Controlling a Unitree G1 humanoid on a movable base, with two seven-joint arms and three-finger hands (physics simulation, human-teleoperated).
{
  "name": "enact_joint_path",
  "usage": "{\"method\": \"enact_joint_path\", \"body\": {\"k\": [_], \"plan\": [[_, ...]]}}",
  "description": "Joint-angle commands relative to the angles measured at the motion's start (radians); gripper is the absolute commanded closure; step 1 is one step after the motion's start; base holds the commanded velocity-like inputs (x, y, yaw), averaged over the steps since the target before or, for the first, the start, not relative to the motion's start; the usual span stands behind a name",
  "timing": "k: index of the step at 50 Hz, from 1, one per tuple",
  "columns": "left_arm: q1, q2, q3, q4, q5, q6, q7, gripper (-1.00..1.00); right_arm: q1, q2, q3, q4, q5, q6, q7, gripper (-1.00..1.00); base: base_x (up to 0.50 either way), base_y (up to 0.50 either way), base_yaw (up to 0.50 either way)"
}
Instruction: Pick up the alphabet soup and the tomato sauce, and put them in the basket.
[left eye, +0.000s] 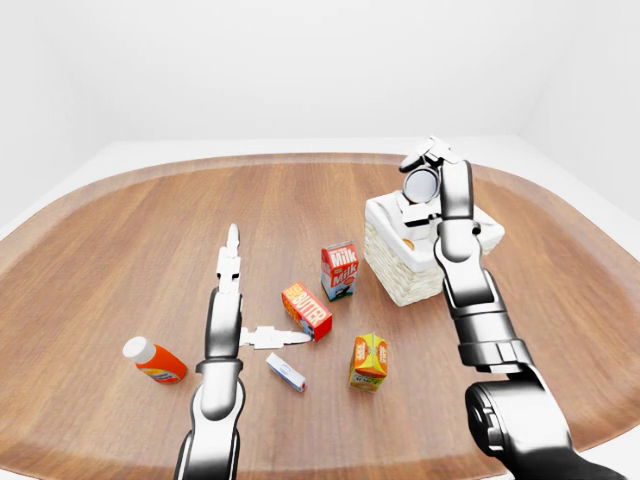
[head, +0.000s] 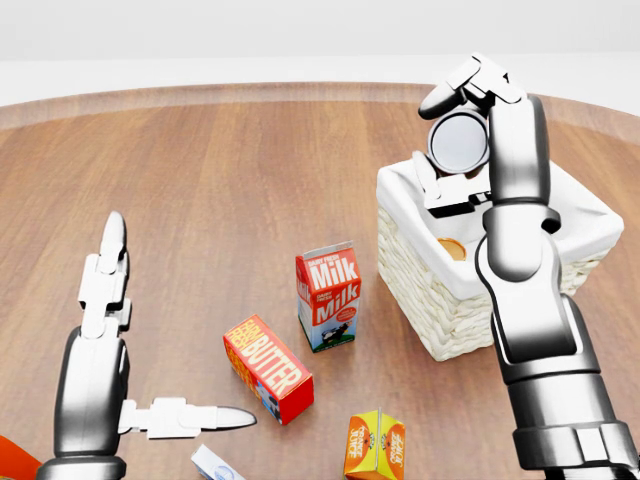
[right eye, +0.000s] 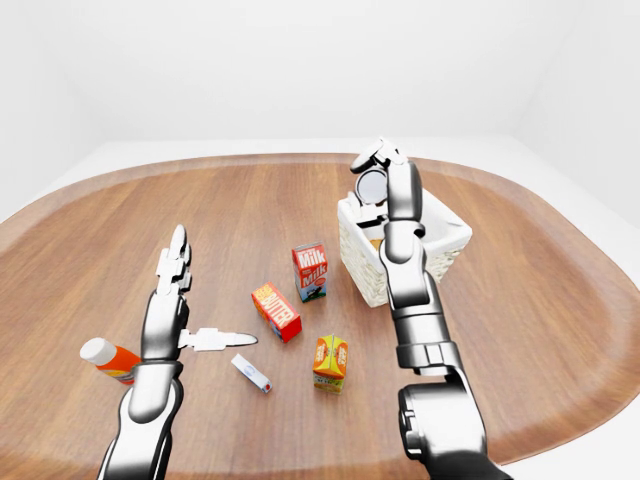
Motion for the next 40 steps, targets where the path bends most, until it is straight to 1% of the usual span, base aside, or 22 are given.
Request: {"method": "enact_joint_path", "body": {"k": [1,4,5,14,19,27,31,40], "plan": [[0.006,0.005,0.002,-0.008,0.009,0.0,0.004,-1.0,-0.12,-0.021,0.005,0.261,-0.025,0.0,-0.097,1.0,0.0,0.0,0.0],[0.004,0.004,0.003,-0.007,0.009,0.0,0.004,-1.0,-0.158,-0.02,0.003,0.344,0.003,0.0,-0.091,1.0,0.0,0.0,0.0],[0.002,0.004,0.004,-0.007,0.009,0.0,0.004,-1.0,-0.175,-0.023,0.012,0.384,-0.012,0.0,-0.108,1.0,0.0,0.0,0.0],[0.004,0.003,0.003,-0.013,0.008,0.0,0.004,-1.0,-0.241,-0.023,0.022,0.508,-0.027,0.0,-0.132,1.0,0.0,0.0,0.0],[0.005,0.004,0.002,-0.014,0.008,0.0,0.004,-1.0,-0.295,-0.023,0.025,0.623,-0.028,0.0,-0.155,1.0,0.0,0.0,0.0],[0.003,0.005,0.004,-0.006,0.006,0.0,0.004,-1.0,-0.356,-0.036,0.024,0.71,-0.031,0.0,-0.169,1.0,0.0,0.0,0.0],[0.004,0.004,0.003,-0.009,0.007,0.0,0.003,-1.0,-0.367,-0.042,0.023,0.719,-0.032,0.0,-0.172,1.0,0.0,0.0,0.0],[0.005,0.005,0.003,-0.003,0.007,0.0,0.003,-1.0,-0.414,-0.069,0.023,0.809,-0.061,0.0,-0.194,1.0,0.0,0.0,0.0]]}}
